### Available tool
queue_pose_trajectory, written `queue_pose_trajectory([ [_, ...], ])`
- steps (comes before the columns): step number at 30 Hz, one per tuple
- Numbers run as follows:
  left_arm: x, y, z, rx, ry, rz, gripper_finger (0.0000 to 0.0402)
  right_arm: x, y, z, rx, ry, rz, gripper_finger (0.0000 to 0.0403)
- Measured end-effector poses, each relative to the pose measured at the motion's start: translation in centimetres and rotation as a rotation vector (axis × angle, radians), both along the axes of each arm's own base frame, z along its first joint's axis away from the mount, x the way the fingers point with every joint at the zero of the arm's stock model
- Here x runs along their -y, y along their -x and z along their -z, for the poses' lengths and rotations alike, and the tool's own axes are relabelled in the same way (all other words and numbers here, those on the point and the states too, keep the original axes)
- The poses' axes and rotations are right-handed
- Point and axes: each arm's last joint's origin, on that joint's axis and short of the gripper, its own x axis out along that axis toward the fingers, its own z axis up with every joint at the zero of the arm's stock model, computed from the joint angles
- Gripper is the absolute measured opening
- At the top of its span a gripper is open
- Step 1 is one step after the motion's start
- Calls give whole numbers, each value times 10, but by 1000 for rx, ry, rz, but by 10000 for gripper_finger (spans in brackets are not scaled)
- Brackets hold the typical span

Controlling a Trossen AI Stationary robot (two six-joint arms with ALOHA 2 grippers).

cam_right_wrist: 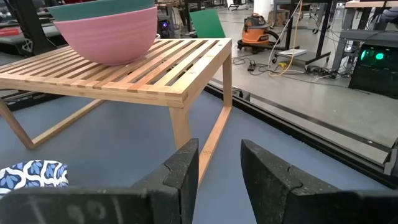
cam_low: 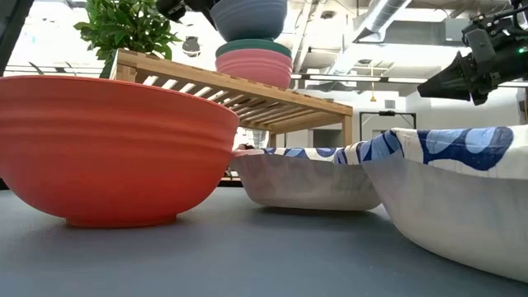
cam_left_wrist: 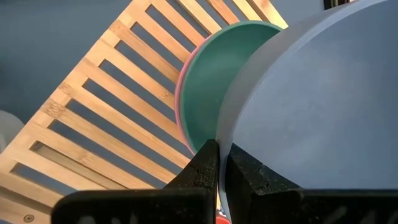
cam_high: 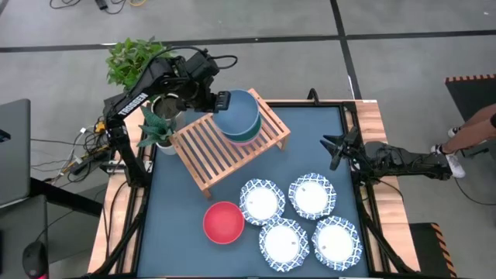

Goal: Place and stack bowls onto a shelf
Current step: Stack the blue bowl on top of the green bowl on the shelf

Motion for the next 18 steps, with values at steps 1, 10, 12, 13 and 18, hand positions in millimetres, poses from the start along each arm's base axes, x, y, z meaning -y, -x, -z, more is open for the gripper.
queue_pose_trajectory([
  [1, 1, 0, 0, -1, -2, 3, 0, 0, 0, 0, 0, 0, 0, 144],
  [10, 0, -5, 4, -13, 4, 10, 0, 0, 0, 0, 0, 0, 0, 144],
  [12, 1, -6, 6, -27, 9, 17, 0, 0, 0, 0, 0, 0, 0, 144],
  [13, 1, -7, 6, -24, 8, 19, 0, 0, 0, 0, 0, 0, 0, 144],
  [18, 2, -12, 10, -36, 32, 37, 0, 0, 0, 0, -1, 0, 0, 144],
])
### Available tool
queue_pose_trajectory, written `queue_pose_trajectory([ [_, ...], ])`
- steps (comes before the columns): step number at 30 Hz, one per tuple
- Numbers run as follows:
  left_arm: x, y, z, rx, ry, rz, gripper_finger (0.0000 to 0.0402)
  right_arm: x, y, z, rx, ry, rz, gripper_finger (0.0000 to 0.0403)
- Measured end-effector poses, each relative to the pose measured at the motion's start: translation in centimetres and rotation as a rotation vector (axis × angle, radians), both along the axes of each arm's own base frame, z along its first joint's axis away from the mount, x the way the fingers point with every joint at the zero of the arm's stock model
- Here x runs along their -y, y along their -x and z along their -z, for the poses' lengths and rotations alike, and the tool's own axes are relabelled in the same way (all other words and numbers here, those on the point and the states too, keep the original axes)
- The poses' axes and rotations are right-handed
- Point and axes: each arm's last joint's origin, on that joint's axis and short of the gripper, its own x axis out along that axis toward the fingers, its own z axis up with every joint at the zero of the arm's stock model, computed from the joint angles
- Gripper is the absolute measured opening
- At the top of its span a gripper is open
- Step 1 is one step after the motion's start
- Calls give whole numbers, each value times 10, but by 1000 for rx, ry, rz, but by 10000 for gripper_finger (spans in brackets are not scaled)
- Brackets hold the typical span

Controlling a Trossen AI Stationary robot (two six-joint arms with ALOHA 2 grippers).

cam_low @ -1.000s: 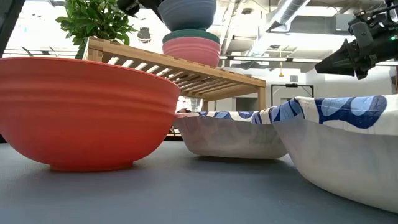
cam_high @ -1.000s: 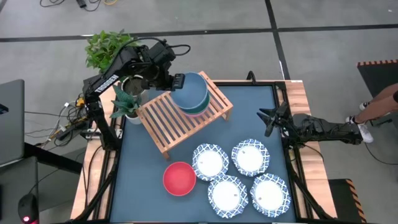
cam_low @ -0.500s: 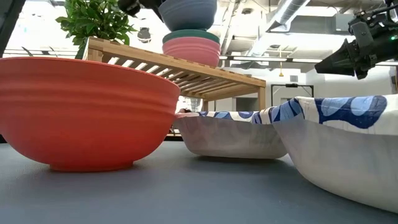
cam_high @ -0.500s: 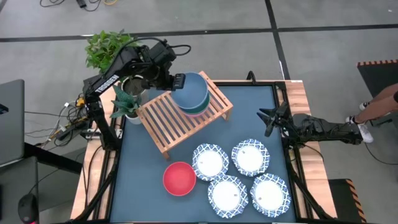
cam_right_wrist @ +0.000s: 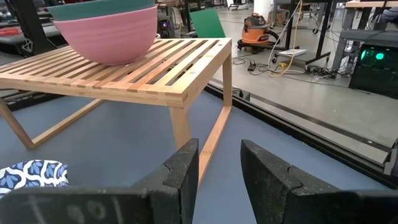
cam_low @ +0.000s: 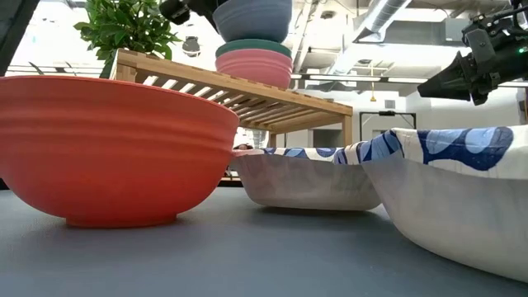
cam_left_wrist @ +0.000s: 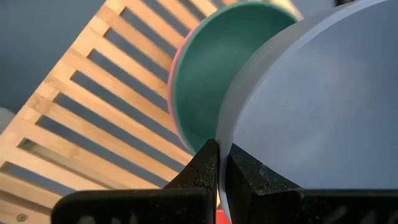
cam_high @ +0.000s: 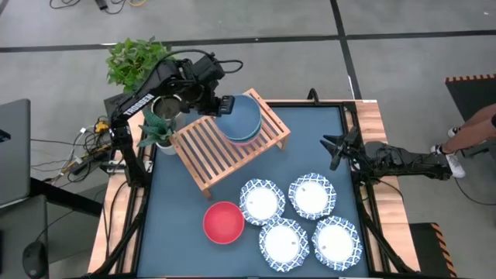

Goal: Place and stack bowls onto a shelf
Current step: Stack the blue bowl on top of the green bowl on the shelf

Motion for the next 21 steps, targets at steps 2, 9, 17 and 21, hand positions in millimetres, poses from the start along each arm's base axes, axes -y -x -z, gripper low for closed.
queue_pose_trajectory([
  [2, 2, -2, 1, -2, 7, 6, 0, 0, 0, 0, 0, 0, 0, 144],
  [9, 1, -5, 6, -31, 16, 18, 0, 0, 0, 0, 0, 0, 0, 144],
  [17, 1, -5, 6, -41, 3, 10, 0, 0, 0, 0, 0, 0, 0, 144],
  [21, 1, -4, 6, -43, 4, 9, 0, 0, 0, 0, 0, 0, 0, 144],
])
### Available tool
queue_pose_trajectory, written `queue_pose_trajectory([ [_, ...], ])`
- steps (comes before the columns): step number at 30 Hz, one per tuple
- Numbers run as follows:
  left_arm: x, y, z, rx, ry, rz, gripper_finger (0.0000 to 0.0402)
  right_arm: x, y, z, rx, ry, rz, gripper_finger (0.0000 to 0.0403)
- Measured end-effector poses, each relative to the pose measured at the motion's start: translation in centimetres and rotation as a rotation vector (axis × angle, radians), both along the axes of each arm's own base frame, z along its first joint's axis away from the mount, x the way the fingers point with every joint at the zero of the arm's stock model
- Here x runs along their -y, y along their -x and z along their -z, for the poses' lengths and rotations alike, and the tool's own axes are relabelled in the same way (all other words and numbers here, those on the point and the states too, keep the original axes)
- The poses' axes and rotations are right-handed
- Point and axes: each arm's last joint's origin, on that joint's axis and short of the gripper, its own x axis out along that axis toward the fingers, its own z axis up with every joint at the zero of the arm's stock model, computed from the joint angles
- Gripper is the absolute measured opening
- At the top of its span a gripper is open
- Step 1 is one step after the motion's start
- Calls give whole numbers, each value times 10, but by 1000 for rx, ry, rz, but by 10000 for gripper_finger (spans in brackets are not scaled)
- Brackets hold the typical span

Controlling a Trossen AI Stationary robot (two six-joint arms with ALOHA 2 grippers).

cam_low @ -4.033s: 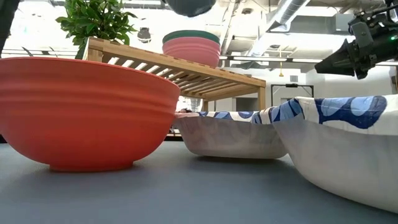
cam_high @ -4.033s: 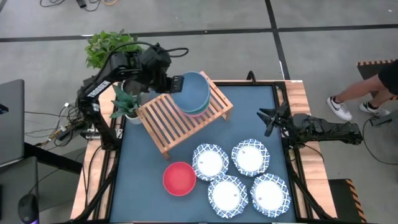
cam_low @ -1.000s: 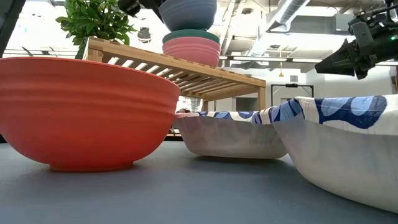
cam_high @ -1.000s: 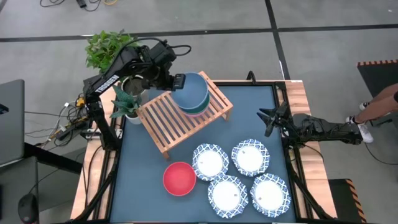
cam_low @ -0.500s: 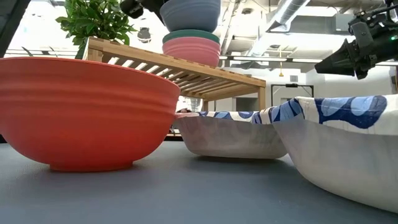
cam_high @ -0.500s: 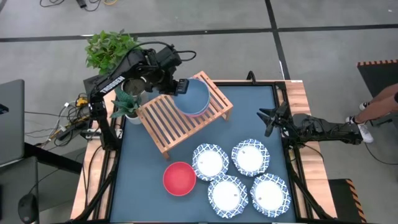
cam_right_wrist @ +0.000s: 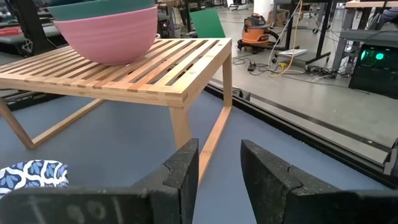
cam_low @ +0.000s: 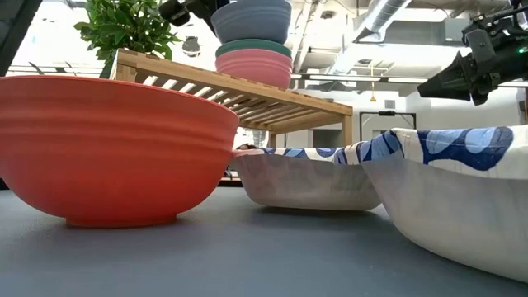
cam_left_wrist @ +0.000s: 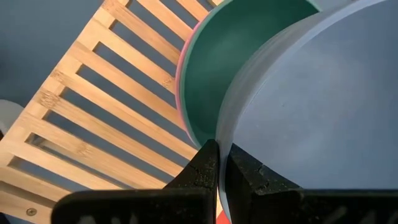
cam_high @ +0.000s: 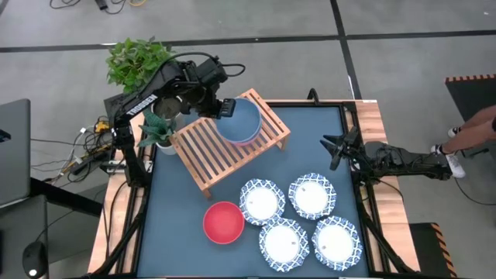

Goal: Place and stack bowls onto a shelf
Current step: Stack the blue bowl on top of the green bowl on the shelf

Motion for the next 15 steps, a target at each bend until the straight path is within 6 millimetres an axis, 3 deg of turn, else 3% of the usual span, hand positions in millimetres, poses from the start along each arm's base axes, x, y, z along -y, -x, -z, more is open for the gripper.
queue_pose_trajectory([
  [15, -3, -3, 5, -12, 23, -3, 0, 0, 0, 0, 0, 0, 0, 144],
])
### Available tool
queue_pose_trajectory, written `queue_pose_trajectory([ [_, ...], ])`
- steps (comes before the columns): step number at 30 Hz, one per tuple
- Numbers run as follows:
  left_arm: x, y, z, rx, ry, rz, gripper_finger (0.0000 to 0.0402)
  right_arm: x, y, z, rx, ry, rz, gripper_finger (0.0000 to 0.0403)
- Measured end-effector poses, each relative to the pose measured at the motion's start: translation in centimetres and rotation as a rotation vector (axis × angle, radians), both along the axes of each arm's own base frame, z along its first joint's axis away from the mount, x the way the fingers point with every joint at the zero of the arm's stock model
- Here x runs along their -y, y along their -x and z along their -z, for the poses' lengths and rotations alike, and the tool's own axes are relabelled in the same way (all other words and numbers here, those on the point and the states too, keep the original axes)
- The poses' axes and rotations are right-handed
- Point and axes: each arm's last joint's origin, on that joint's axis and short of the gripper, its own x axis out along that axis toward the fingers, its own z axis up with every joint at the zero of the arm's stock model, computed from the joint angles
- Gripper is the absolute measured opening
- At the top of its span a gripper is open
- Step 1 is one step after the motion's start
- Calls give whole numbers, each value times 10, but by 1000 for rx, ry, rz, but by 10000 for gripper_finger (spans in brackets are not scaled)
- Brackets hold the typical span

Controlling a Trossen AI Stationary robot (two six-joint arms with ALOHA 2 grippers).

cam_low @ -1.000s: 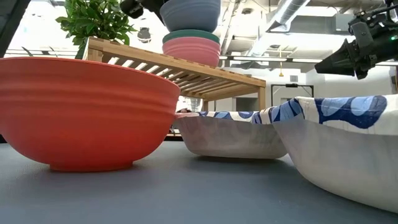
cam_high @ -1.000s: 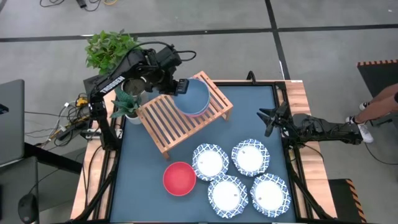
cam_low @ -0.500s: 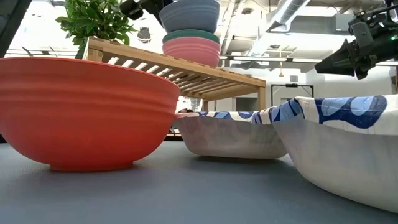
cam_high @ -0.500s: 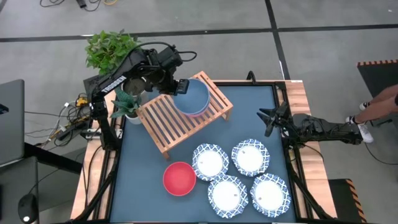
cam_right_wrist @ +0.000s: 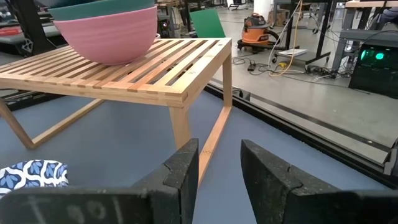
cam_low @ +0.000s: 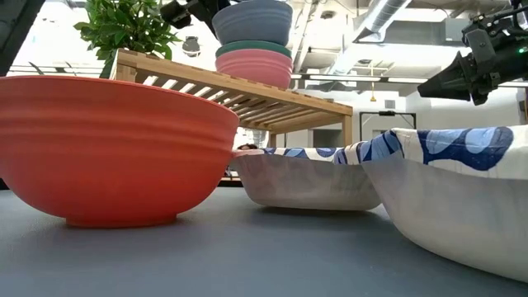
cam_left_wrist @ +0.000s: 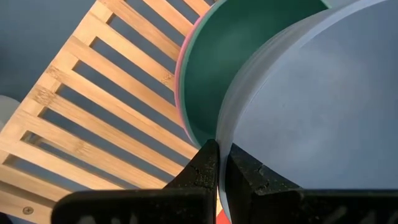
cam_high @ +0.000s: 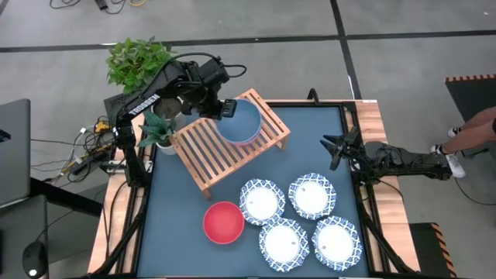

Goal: Place and stack bowls onto a shelf
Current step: Stack the blue bowl on top of the green bowl on the shelf

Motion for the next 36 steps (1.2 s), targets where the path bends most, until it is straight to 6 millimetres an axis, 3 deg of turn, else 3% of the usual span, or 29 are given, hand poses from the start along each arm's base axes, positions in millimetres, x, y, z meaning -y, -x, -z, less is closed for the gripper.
queue_pose_trajectory([
  [22, -12, -3, 7, -16, 21, -32, 0, 0, 0, 0, 0, 0, 0, 144],
  [36, -13, -4, 8, -22, -8, 39, 6, 0, 0, 0, 0, 0, 0, 144],
])
